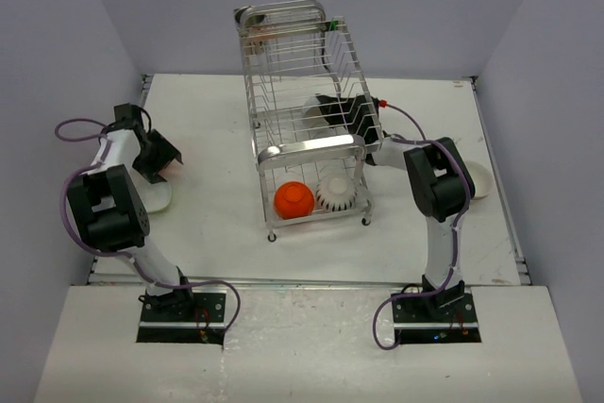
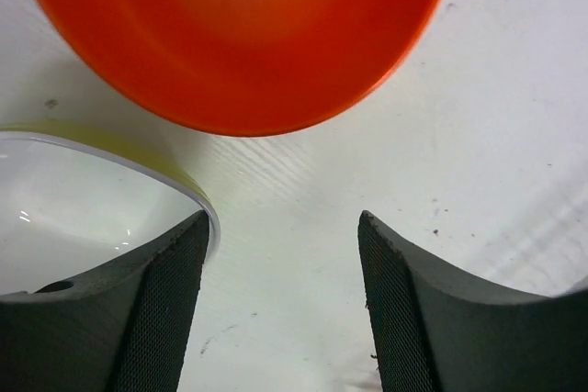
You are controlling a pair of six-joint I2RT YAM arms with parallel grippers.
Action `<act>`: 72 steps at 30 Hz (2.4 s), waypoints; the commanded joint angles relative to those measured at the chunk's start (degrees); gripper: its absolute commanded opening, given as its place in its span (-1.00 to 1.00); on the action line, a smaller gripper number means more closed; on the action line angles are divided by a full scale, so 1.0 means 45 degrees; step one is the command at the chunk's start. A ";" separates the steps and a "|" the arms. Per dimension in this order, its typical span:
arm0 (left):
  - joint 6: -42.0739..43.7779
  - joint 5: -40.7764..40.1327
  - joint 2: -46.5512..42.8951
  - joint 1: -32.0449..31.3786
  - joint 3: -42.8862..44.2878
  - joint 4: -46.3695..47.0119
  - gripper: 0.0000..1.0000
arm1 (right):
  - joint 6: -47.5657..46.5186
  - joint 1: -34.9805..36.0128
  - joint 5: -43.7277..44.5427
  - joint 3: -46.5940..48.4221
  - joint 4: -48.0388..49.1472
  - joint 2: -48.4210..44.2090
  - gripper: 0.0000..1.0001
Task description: Unload the bowls from the dish rack
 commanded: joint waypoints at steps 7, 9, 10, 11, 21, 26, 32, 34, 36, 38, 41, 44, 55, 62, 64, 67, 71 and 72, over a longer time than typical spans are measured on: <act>0.0160 0.1792 -0.0520 0.0043 0.0545 0.0453 0.34 | -0.0211 -0.0118 -0.1791 0.1086 0.5240 -0.0384 -1.00; 0.0199 0.1832 -0.0578 0.0024 0.0545 0.0453 0.34 | -0.0348 -0.0118 -0.1948 0.1163 0.5221 -0.0267 -1.00; 0.0219 0.1793 -0.0598 0.0043 0.0545 0.0433 0.34 | -0.0368 -0.0118 -0.2045 0.1241 0.5105 -0.0151 -1.00; 0.0219 0.1754 -0.0636 0.0024 0.0564 0.0433 0.34 | -0.0426 -0.0137 -0.2027 0.1261 0.4987 -0.0130 -1.00; -0.0073 0.0037 -0.0715 0.0082 0.0565 -0.0290 0.55 | -0.0348 -0.0196 -0.1947 0.0966 0.5042 -0.0189 -1.00; -0.0249 -0.0199 -0.0442 0.0082 0.0330 -0.0368 0.74 | -0.0446 -0.0196 -0.2104 0.1338 0.5532 -0.0013 -1.00; -0.0269 -0.0491 -0.0363 0.0082 0.0057 -0.0368 1.00 | -0.0348 -0.0196 -0.2183 0.1710 0.6003 0.0027 -1.00; -0.0289 -0.0492 -0.0422 0.0082 0.0076 -0.0387 1.00 | -0.0426 -0.0215 -0.2241 0.1788 0.5846 -0.0032 -1.00; -0.0269 -0.0376 -0.0461 0.0082 0.0115 -0.0387 1.00 | -0.0427 -0.0215 -0.2222 0.1634 0.5826 -0.0168 -1.00; -0.0269 -0.0258 -0.0558 0.0082 0.0212 -0.0406 1.00 | -0.0368 -0.0215 -0.2163 0.1361 0.5865 -0.0266 -1.00; -0.0250 0.0091 -0.0714 0.0102 0.0465 -0.0446 1.00 | -0.0309 -0.0196 -0.2144 0.1009 0.5924 -0.0481 -1.00; -0.0250 0.0463 -0.0968 0.0102 0.0913 -0.0427 1.00 | -0.0271 -0.0196 -0.2221 0.0657 0.5924 -0.0754 -1.00; -0.0132 0.0289 -0.1749 0.0102 0.2420 -0.1344 1.00 | -0.0426 -0.0391 -0.2748 -0.1139 0.5650 -0.2062 -1.00; -0.0113 0.0717 -0.2492 0.0082 0.1932 -0.1403 1.00 | -0.0758 -0.0801 -0.3315 -0.2351 0.4988 -0.3312 -1.00; -0.0113 0.0952 -0.2667 0.0082 0.1796 -0.1422 1.00 | -0.0973 -0.1112 -0.3567 -0.2954 0.4714 -0.3917 -1.00; -0.0171 0.1244 -0.2921 0.0063 0.1484 -0.1208 0.98 | -0.1343 -0.1580 -0.4094 -0.3580 0.4090 -0.4718 -1.00; -0.0191 0.1734 -0.3234 -0.0229 0.0957 -0.0526 0.95 | -0.2357 -0.2226 -0.5049 -0.3623 0.2336 -0.5811 -1.00; -0.0172 0.1812 -0.3235 -0.0346 0.0897 -0.0311 0.93 | -0.3114 -0.2498 -0.5247 -0.3486 0.0899 -0.6026 -1.00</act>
